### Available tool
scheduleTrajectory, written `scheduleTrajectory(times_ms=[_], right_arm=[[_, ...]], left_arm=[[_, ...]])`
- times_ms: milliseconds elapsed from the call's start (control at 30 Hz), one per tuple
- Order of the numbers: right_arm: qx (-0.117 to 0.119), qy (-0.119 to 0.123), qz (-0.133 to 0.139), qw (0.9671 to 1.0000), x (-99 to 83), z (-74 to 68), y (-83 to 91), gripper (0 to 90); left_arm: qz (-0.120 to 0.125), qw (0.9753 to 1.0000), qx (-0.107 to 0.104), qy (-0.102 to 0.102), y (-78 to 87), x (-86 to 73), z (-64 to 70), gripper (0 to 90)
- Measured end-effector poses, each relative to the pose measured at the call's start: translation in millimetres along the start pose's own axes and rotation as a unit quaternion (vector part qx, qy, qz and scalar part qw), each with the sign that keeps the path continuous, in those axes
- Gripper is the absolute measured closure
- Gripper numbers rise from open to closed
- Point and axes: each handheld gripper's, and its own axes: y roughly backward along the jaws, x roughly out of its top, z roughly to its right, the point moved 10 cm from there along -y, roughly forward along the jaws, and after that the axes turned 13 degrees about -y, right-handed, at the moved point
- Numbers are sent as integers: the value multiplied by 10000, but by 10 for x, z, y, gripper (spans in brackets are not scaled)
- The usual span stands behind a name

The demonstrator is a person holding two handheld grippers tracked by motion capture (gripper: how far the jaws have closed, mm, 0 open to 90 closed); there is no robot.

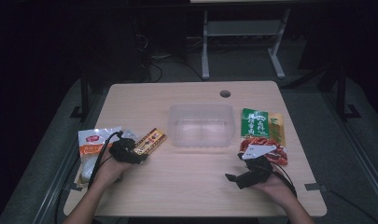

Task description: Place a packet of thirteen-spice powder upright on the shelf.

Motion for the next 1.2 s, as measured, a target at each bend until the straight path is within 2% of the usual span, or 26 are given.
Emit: scheduleTrajectory(times_ms=[167,333,500,633,700,800,967,1033,1100,1200], right_arm=[[3,-8,7,10000,2,7,4,67],[10,18,5,10000,1,6,-3,67],[2,0,4,10000,1,5,2,67],[8,-19,2,10000,1,13,-1,67],[22,-21,-3,10000,-1,10,1,67],[45,-42,11,10000,3,7,2,67],[55,-40,5,10000,0,9,9,67],[26,11,-65,10000,-8,6,16,67],[68,21,-115,9999,-5,-14,36,66],[185,10,-85,9998,17,-51,68,67]], left_arm=[[128,9999,43,64,90,26,-31,320],[402,9990,100,181,226,62,-110,321],[737,9968,82,293,401,83,-151,321],[921,9955,17,201,576,105,-130,321],[993,9949,-12,185,642,122,-98,321],[1229,9922,-166,143,731,210,-4,321],[1457,9887,-342,-119,791,384,200,321],[1471,9877,-471,-240,786,437,299,320],[1462,9869,-582,-367,778,486,398,321],[1508,9843,-750,-522,761,563,541,321]])
